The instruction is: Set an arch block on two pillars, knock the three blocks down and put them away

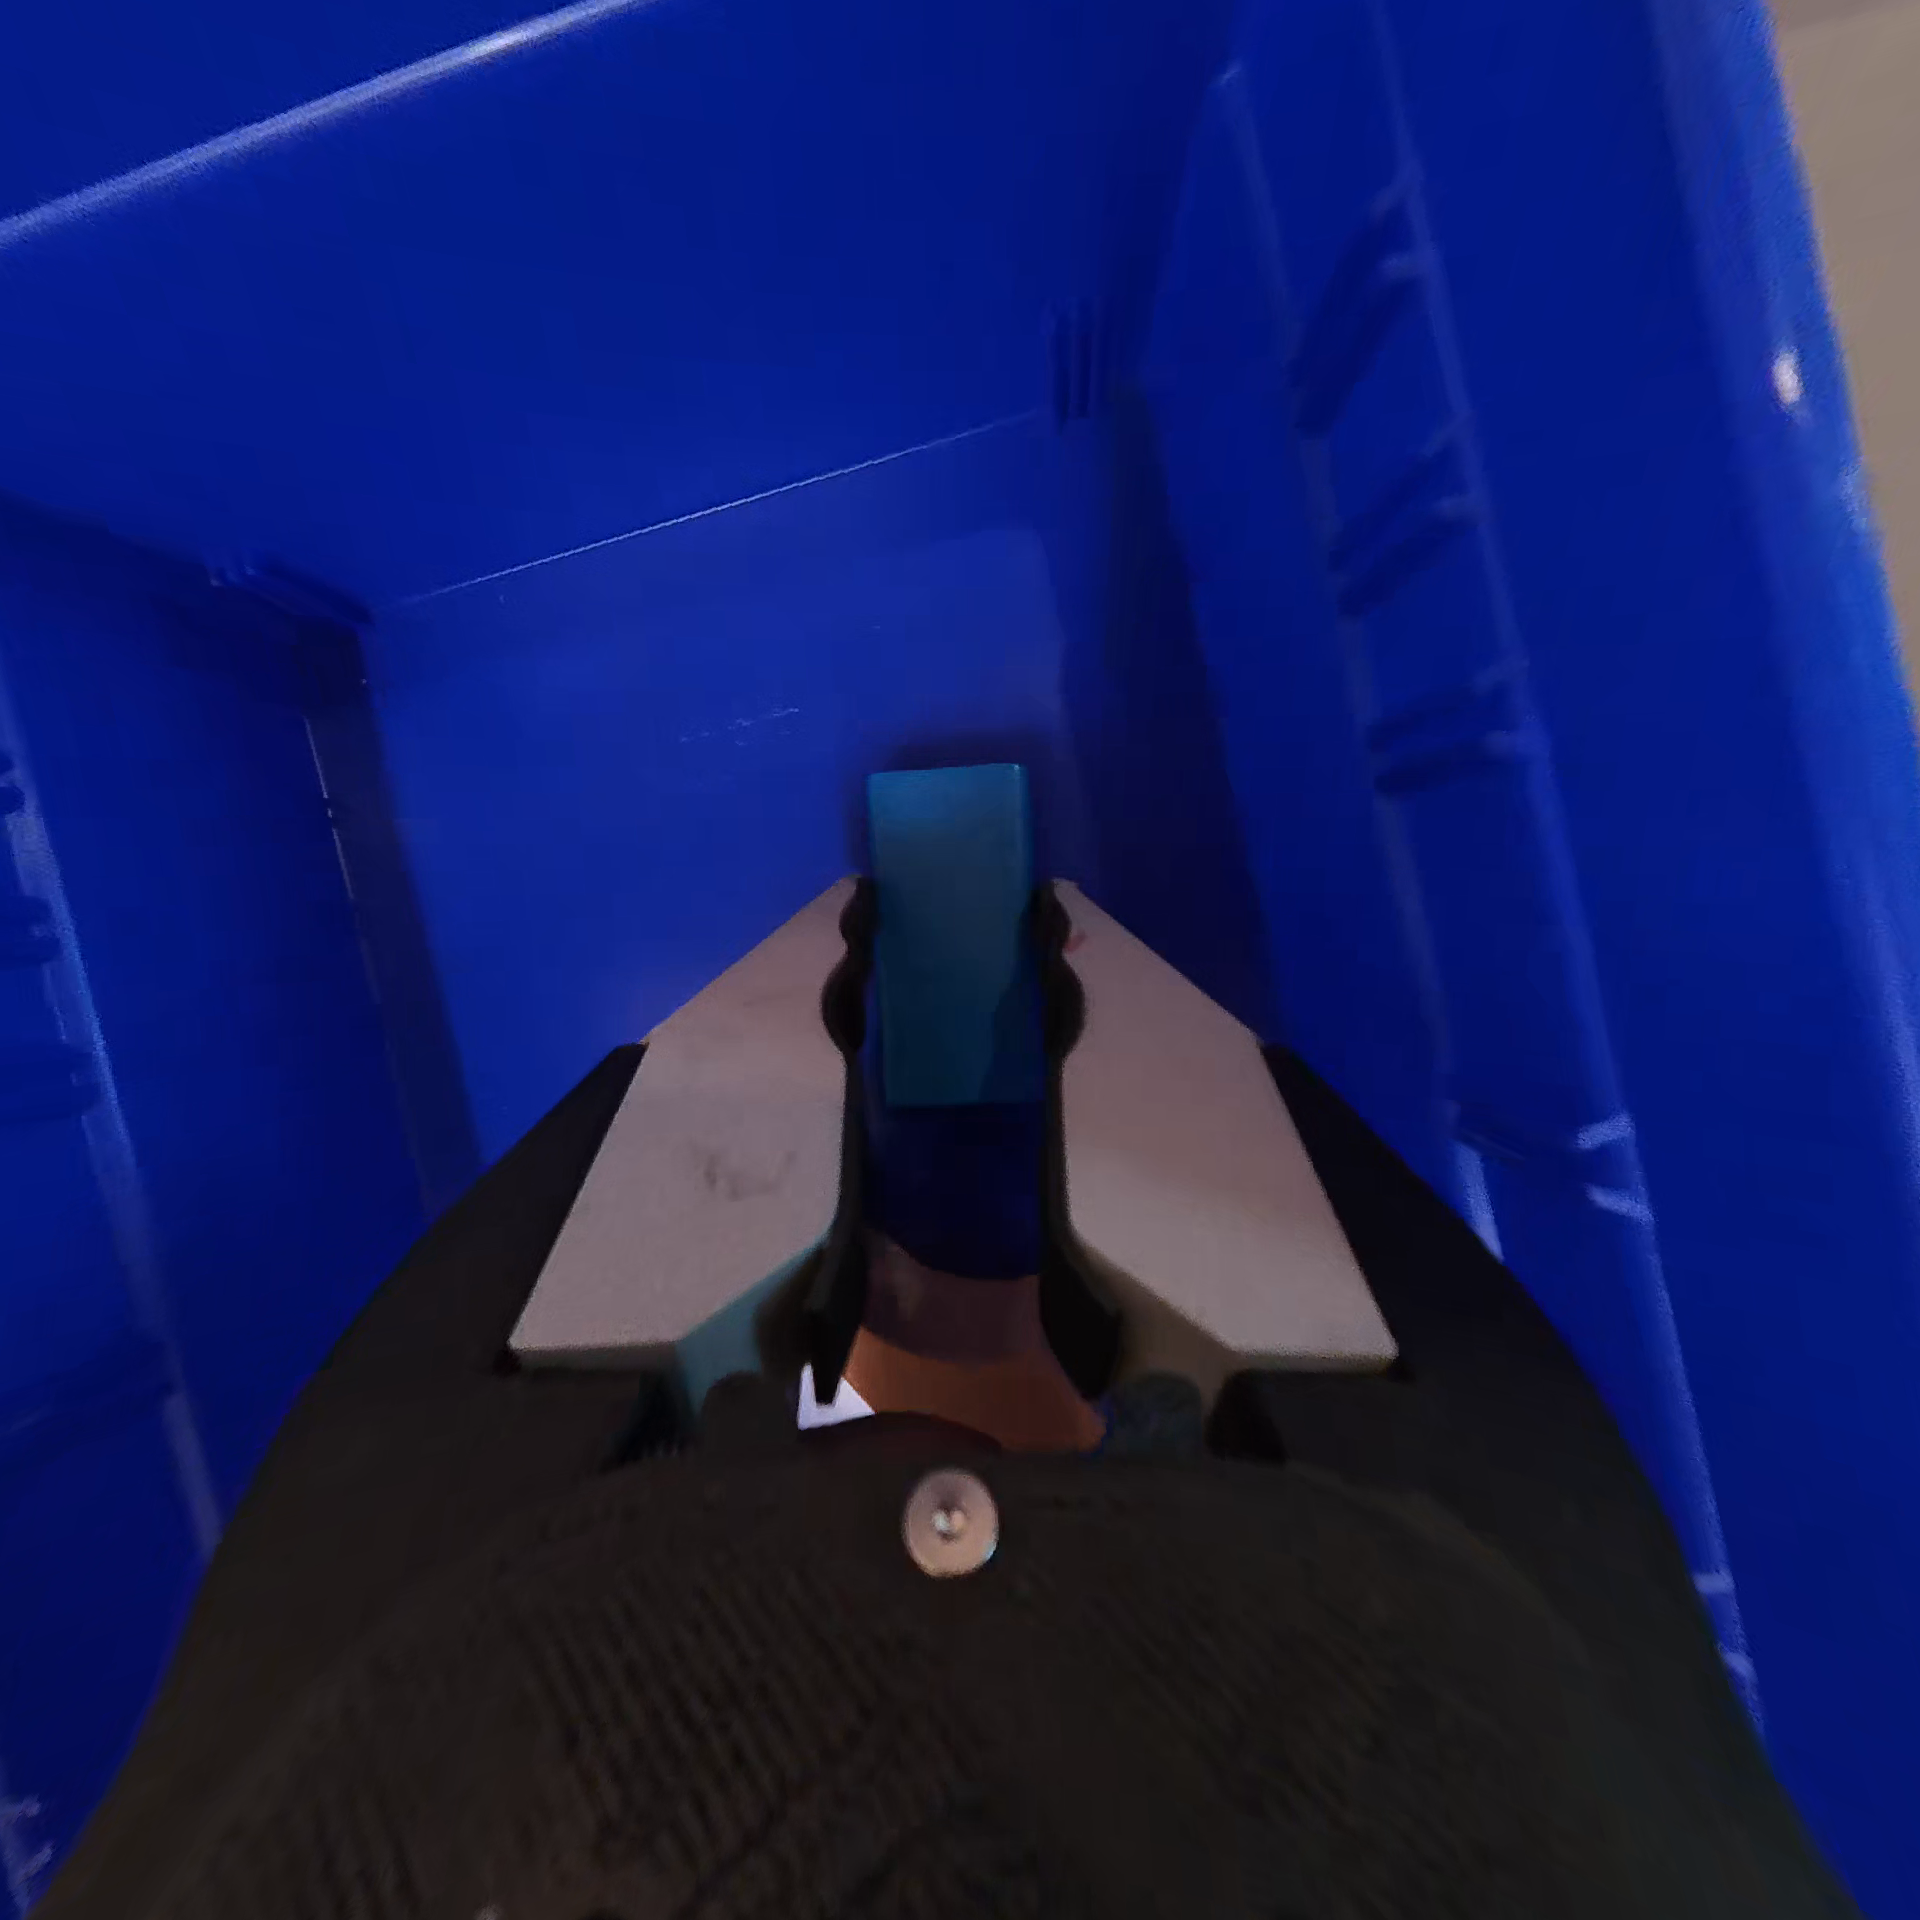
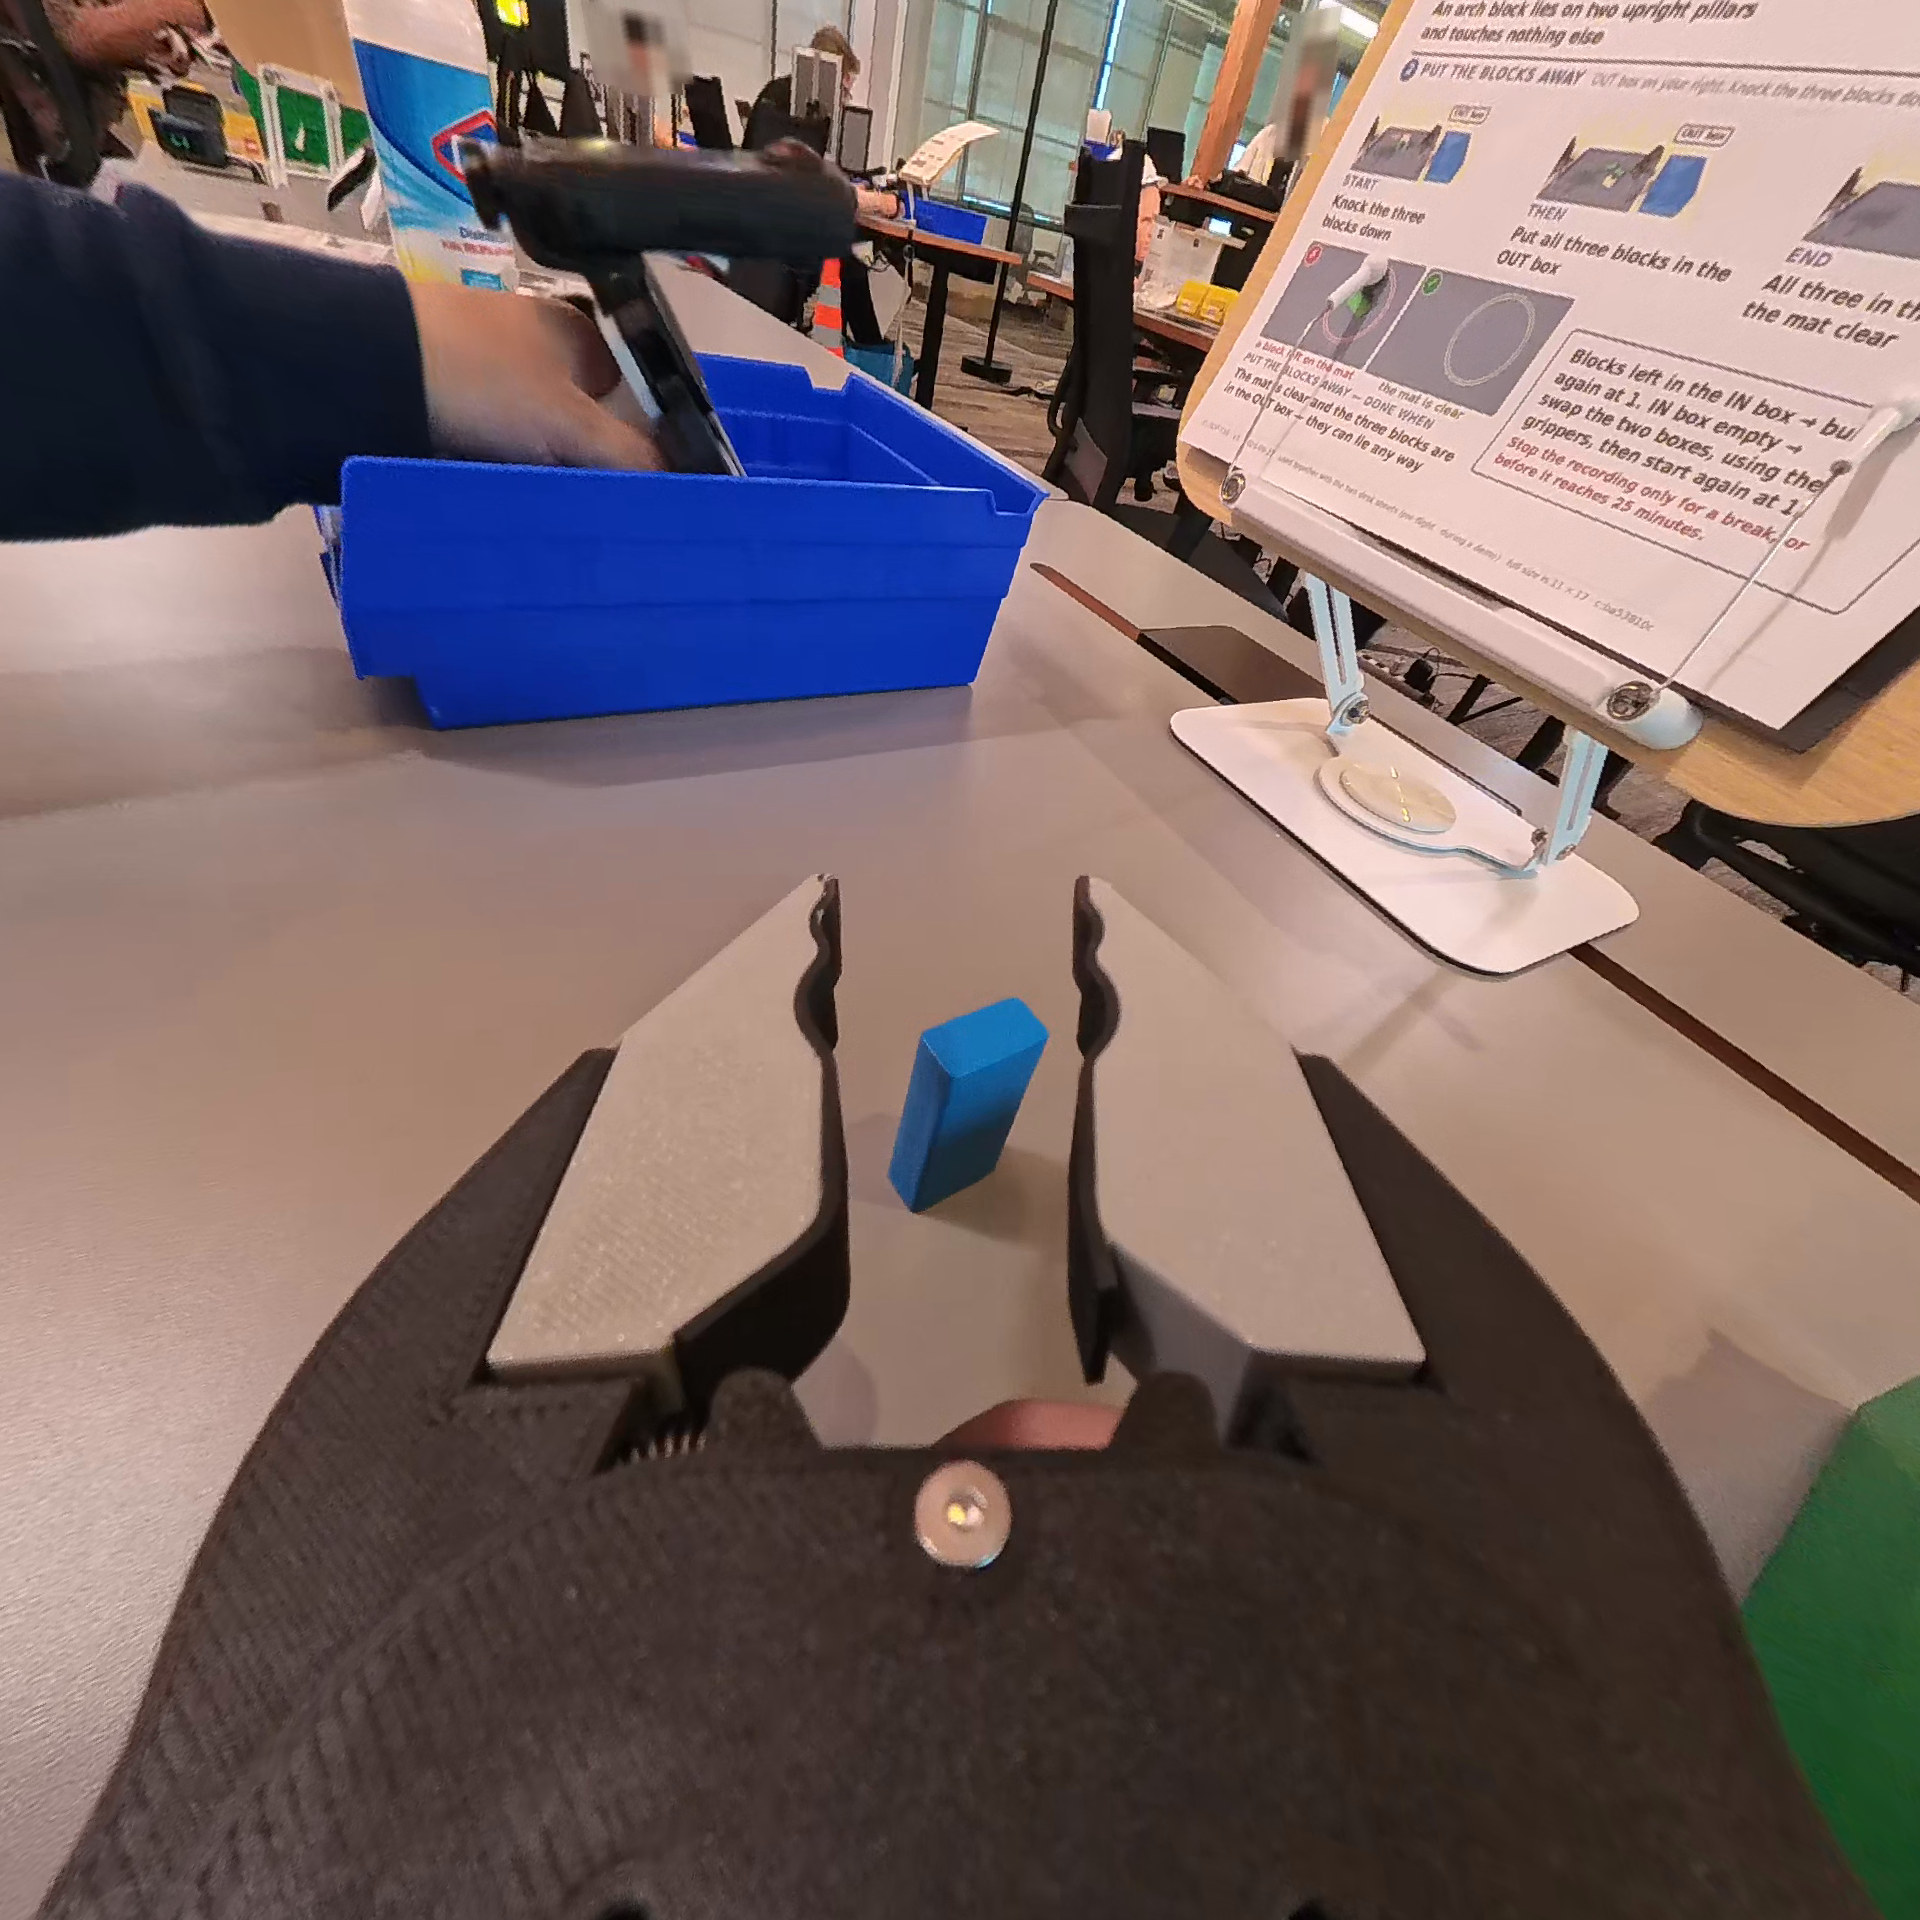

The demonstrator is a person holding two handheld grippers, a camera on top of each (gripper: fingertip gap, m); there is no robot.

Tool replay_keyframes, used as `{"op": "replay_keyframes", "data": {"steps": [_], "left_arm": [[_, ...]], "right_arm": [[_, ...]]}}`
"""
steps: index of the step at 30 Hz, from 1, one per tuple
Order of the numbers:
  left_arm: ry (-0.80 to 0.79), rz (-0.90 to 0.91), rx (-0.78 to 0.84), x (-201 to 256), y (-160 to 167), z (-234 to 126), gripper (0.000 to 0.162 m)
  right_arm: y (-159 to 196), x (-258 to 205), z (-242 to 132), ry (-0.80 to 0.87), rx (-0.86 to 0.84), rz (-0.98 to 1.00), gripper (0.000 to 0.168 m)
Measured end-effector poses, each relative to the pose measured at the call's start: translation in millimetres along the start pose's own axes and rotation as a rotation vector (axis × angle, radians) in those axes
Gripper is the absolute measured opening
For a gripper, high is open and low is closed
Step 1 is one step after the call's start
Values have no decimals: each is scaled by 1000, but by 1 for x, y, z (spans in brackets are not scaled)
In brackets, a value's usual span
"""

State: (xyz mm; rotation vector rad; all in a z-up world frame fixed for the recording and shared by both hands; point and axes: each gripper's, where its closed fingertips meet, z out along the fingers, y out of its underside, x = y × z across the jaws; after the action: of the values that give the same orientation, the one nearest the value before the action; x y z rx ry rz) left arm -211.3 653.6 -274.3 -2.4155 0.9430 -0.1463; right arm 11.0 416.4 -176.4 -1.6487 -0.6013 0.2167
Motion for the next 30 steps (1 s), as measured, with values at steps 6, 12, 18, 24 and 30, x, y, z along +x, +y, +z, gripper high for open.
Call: {"op": "replay_keyframes", "data": {"steps": [6, 12, 18, 24, 30], "left_arm": [[121, 6, 390, 11, -50, -74, 29], [669, 445, 853, 169, -42, -204, 28], [822, 618, 896, 275, -6, -199, 28], [926, 595, 909, 304, -4, -182, 28], [944, 604, 859, 309, 4, -168, 28]], "right_arm": [[-10, 0, -5, -30, 55, 50, 41], [-42, -14, -22, -163, 212, 149, 39], [-56, -38, -32, -360, 279, 232, 32], [-45, -48, -24, -415, 201, 252, 25], [-43, -58, -18, -422, 184, 211, 21]]}}
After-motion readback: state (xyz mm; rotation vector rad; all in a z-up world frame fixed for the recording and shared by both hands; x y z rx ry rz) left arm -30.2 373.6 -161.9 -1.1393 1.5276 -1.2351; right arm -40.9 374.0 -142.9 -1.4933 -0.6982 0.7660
